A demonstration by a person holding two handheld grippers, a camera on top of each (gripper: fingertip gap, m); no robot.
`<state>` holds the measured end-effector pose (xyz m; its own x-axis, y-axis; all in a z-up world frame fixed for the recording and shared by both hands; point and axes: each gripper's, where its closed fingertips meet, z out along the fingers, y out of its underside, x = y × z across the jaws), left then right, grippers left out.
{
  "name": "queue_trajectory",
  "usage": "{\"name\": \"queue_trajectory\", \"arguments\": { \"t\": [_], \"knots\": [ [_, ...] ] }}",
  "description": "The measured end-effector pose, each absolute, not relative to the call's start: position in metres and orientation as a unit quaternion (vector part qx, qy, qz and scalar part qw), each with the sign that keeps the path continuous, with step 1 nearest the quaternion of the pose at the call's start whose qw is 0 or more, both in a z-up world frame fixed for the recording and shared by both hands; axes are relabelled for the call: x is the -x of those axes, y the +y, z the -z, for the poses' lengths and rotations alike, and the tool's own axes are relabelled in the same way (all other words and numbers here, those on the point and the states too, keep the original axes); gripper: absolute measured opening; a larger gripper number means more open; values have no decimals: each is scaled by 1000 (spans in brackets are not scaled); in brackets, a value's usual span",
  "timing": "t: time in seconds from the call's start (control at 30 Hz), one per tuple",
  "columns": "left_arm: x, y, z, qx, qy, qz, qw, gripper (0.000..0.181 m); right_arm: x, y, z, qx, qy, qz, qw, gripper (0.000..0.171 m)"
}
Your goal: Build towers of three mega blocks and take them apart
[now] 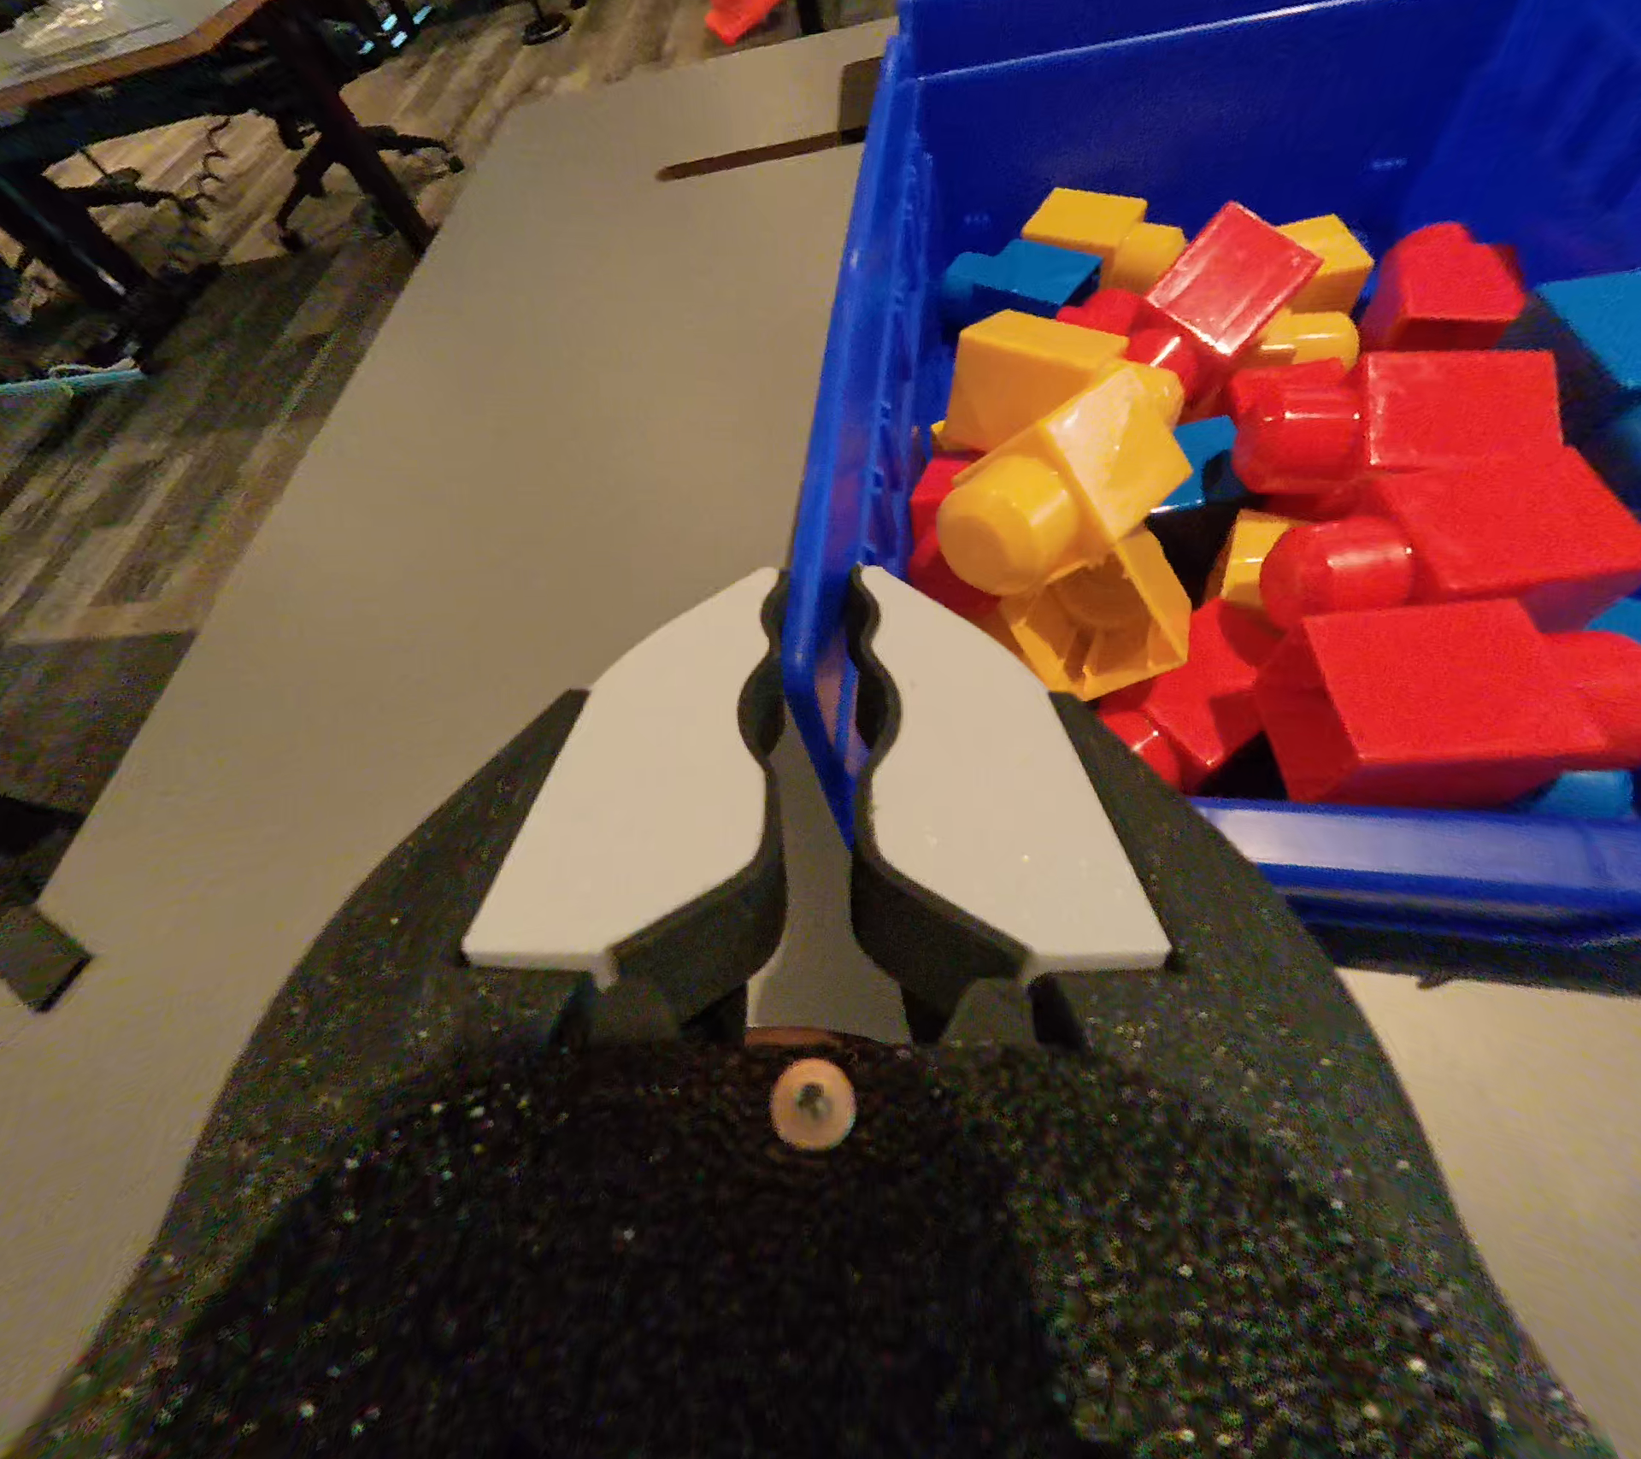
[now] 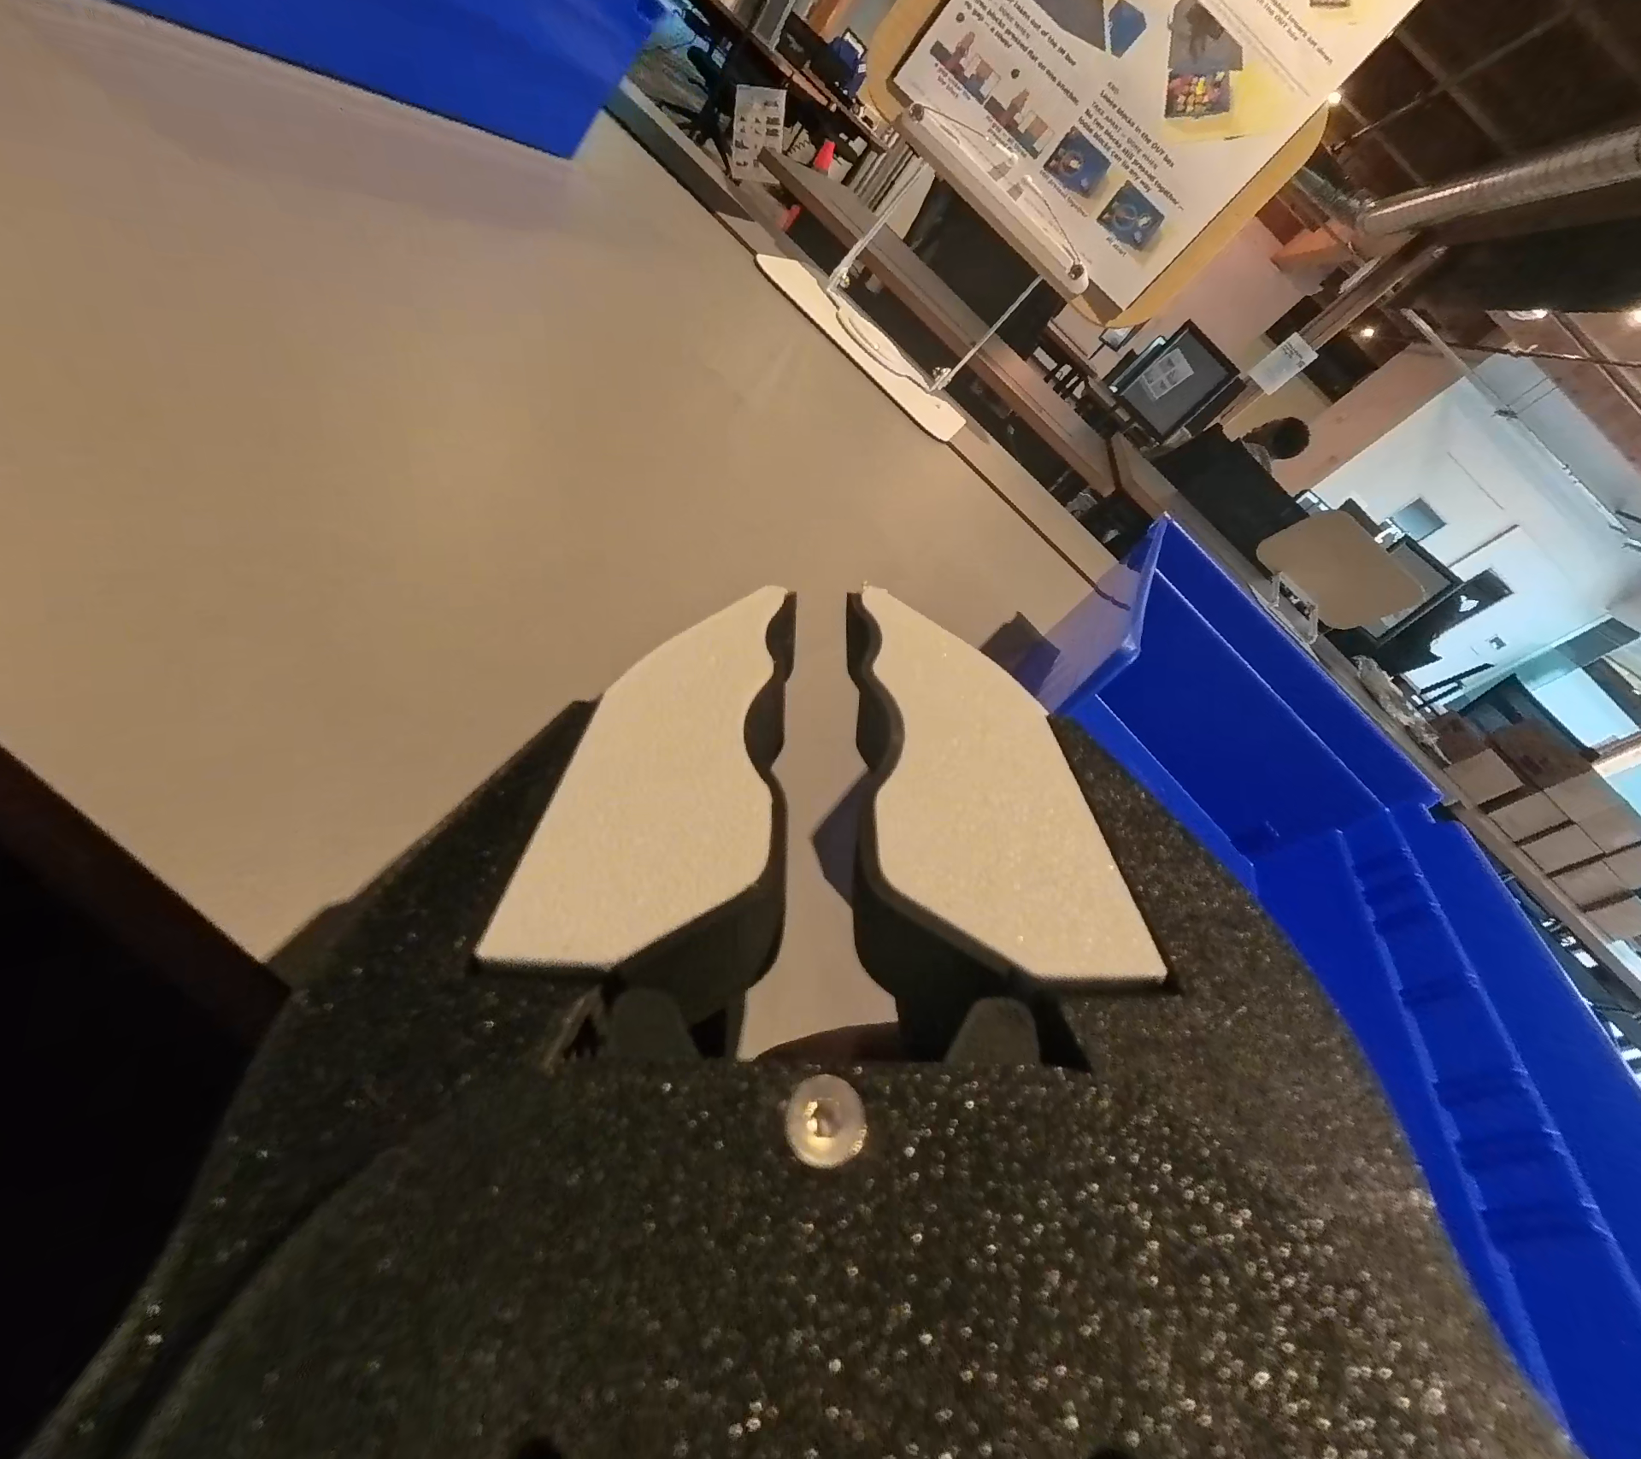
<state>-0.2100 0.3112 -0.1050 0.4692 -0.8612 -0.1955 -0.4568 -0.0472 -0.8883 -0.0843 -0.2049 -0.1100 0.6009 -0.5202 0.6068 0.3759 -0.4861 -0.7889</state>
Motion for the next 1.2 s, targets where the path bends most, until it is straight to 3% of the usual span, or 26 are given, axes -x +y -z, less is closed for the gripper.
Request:
{"name": "queue_trajectory", "arguments": {
  "t": [0.7, 0.97, 1.2],
  "knots": [
    [251, 426, 105, 743, 421, 144, 501, 16, 84, -203, 112, 743, 43, 449, 495, 11],
    [259, 427, 101, 747, 393, 128, 521, 18, 84, -202, 112, 744, 44, 448, 494, 11],
    [270, 404, 56, 702, 355, 137, 601, 17, 84, -202, 113, 744, 43, 449, 493, 11]
  ]
}}
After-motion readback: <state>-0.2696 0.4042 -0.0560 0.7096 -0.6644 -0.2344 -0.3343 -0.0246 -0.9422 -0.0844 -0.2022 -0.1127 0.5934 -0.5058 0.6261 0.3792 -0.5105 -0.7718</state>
